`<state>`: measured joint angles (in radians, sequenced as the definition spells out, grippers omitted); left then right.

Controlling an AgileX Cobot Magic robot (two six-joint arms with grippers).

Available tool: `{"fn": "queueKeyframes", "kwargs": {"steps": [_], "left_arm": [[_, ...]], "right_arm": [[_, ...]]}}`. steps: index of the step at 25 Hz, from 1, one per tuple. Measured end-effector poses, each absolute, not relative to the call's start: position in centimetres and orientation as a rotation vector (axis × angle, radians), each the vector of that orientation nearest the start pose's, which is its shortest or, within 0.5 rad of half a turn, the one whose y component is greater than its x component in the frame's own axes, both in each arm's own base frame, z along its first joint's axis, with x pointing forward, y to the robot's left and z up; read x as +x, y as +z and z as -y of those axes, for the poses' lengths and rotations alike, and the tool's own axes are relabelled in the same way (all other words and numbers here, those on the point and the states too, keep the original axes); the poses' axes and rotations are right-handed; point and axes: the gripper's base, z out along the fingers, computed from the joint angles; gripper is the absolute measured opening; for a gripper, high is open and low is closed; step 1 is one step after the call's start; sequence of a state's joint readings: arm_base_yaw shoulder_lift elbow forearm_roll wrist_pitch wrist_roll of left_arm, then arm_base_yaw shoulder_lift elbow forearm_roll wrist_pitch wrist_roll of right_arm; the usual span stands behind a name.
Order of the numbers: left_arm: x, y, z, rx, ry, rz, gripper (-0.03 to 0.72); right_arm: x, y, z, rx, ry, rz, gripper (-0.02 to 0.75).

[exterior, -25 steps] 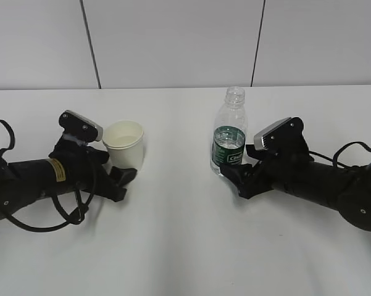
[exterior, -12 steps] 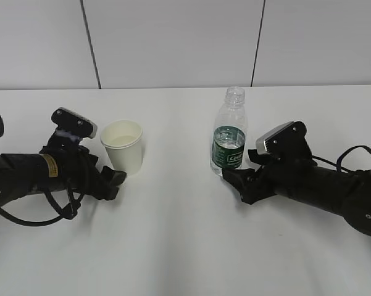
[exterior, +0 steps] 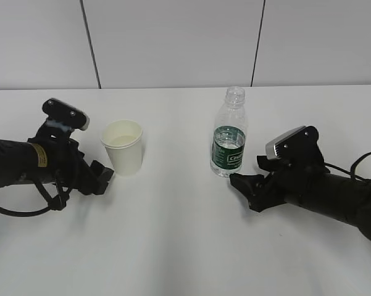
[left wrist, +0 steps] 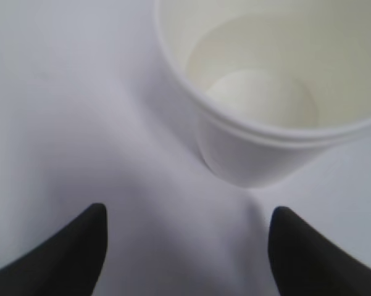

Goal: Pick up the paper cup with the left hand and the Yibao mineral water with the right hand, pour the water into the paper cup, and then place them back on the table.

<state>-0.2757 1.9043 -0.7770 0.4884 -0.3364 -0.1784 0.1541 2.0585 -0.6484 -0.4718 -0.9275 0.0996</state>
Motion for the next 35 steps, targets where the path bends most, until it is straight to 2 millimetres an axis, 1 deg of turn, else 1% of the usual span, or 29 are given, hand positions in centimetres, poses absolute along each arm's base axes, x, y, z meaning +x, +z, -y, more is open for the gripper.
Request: {"fn": "queueKeyframes", "kwargs": {"steps": [3, 6, 9, 14, 17, 21, 23, 30, 35], "left_arm": [[32.3, 12.5, 10.4, 0.699, -0.147, -2.197, 0.532], [32.0, 13.7, 10.0, 0.658, -0.131, -2.216, 0.531], [31.6, 14.9, 9.6, 0.62, -0.099, -2.25, 0.523], [30.4, 16.6, 8.4, 0.57, -0.007, -2.349, 0.504], [29.7, 18.1, 8.0, 0.524, 0.004, -2.353, 0.503], [28.8, 19.6, 7.4, 0.484, 0.036, -2.377, 0.501], [28.3, 20.1, 7.1, 0.47, 0.063, -2.405, 0.501], [26.4, 20.9, 6.0, 0.393, 0.129, -2.552, 0.492], [25.4, 22.1, 5.5, 0.375, 0.16, -2.571, 0.484]], "right_arm": [[31.0, 7.9, -8.2, -0.58, 0.35, -1.935, 0.594], [30.3, 8.7, -8.0, -0.579, 0.345, -1.934, 0.594], [29.6, 9.7, -7.8, -0.564, 0.34, -1.947, 0.594], [29.1, 12.3, -7.5, -0.505, 0.334, -1.958, 0.594], [29.0, 13.6, -7.3, -0.477, 0.327, -1.963, 0.594], [28.4, 14.9, -7.1, -0.462, 0.326, -2.015, 0.594], [27.9, 15.4, -6.9, -0.465, 0.315, -2.047, 0.594], [26.4, 18.4, -6.0, -0.431, 0.236, -2.111, 0.594], [25.1, 21.1, -5.4, -0.396, 0.192, -2.087, 0.594]]}}
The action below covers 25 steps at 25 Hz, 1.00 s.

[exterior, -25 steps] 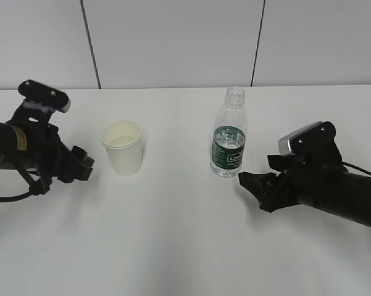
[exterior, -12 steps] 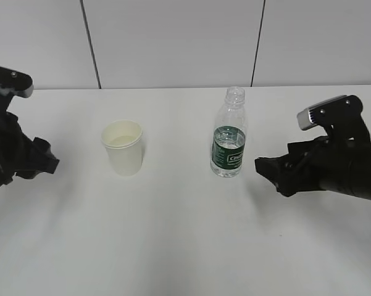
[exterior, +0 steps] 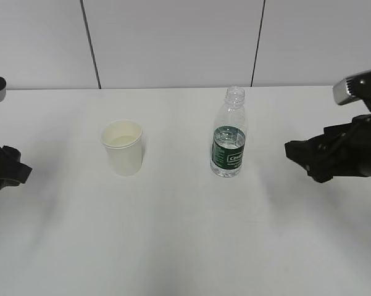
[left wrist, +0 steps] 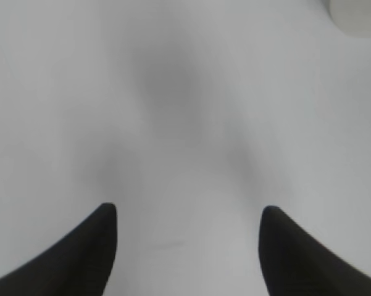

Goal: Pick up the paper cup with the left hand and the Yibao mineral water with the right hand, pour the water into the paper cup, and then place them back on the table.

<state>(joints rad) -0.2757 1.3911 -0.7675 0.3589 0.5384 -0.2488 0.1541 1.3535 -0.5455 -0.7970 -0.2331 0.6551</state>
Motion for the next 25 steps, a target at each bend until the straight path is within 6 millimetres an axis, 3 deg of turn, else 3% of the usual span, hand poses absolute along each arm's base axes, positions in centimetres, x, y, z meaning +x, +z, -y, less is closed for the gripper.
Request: {"fn": "queueKeyframes", "kwargs": {"steps": [10, 18, 25], "left_arm": [[21.8, 25.2, 4.4, 0.331, 0.165, -2.636, 0.476], [17.9, 26.8, 5.1, 0.499, -0.049, -2.729, 0.476], [14.6, 29.6, 4.4, 0.516, -0.088, -2.613, 0.476]], "right_arm": [[22.5, 25.2, -4.2, -0.292, 0.122, -2.01, 0.593], [21.3, 27.1, -4.0, -0.25, 0.141, -1.933, 0.593], [20.4, 28.4, -3.8, -0.224, 0.155, -1.878, 0.593]]}}
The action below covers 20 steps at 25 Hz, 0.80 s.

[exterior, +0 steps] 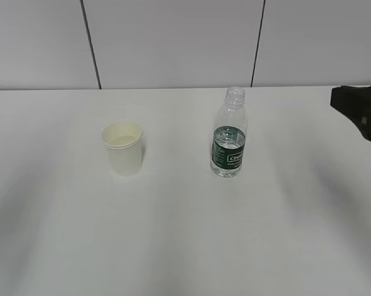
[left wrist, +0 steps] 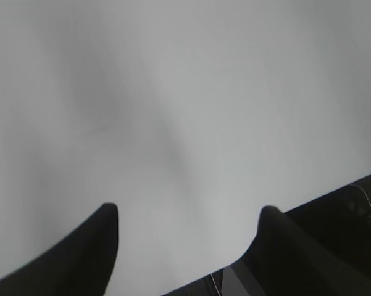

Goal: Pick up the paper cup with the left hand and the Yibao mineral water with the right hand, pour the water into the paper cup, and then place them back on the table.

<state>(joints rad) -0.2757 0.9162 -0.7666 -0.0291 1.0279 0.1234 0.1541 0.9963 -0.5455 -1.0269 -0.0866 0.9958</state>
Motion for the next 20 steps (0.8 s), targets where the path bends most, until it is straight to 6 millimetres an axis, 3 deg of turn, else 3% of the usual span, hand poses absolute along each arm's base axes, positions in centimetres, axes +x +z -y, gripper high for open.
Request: {"fn": "queueKeyframes", "kwargs": {"steps": [6, 11, 20], "left_arm": [[10.4, 32.3, 3.2, 0.488, -0.102, -2.431, 0.476], [7.3, 33.3, 2.5, 0.461, -0.138, -2.334, 0.476], [4.3, 30.2, 2.0, 0.418, -0.211, -2.315, 0.476]], "right_arm": [[19.8, 29.1, -3.8, -0.223, 0.155, -1.844, 0.593], [19.7, 29.2, -3.7, -0.224, 0.155, -1.84, 0.593], [19.3, 29.5, -3.8, -0.228, 0.165, -1.817, 0.593]]}}
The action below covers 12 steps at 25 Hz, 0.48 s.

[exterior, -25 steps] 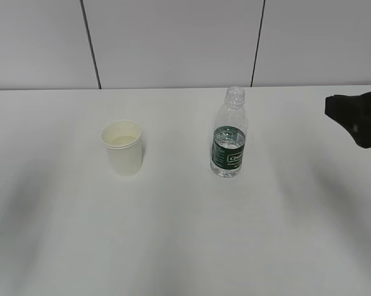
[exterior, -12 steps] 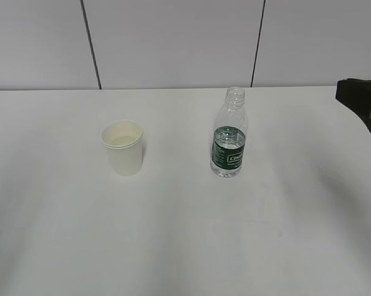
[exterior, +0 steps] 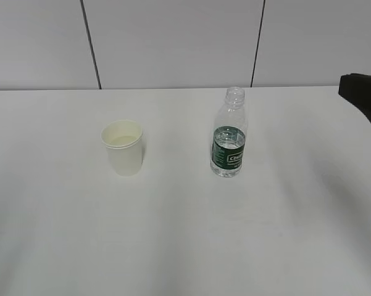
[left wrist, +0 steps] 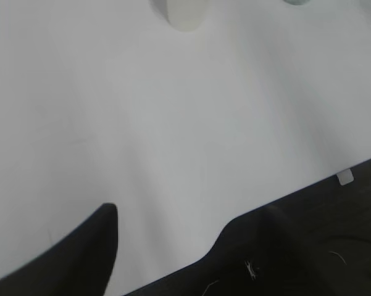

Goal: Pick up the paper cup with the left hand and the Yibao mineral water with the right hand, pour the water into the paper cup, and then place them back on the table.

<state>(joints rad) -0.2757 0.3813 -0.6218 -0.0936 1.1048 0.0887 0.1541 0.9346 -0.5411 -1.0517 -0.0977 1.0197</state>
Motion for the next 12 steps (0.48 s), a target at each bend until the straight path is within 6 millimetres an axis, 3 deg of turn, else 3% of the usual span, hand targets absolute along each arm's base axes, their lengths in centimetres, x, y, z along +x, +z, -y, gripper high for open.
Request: {"fn": "queueKeyframes", "kwargs": {"steps": [6, 12], "left_arm": [[2.9, 28.4, 1.7, 0.406, -0.225, -2.258, 0.476], [1.5, 28.2, 1.3, 0.4, -0.229, -2.19, 0.476]], "right_arm": [[18.4, 30.5, -3.7, -0.227, 0.166, -1.764, 0.593], [17.8, 31.1, -3.6, -0.225, 0.166, -1.731, 0.593]]}}
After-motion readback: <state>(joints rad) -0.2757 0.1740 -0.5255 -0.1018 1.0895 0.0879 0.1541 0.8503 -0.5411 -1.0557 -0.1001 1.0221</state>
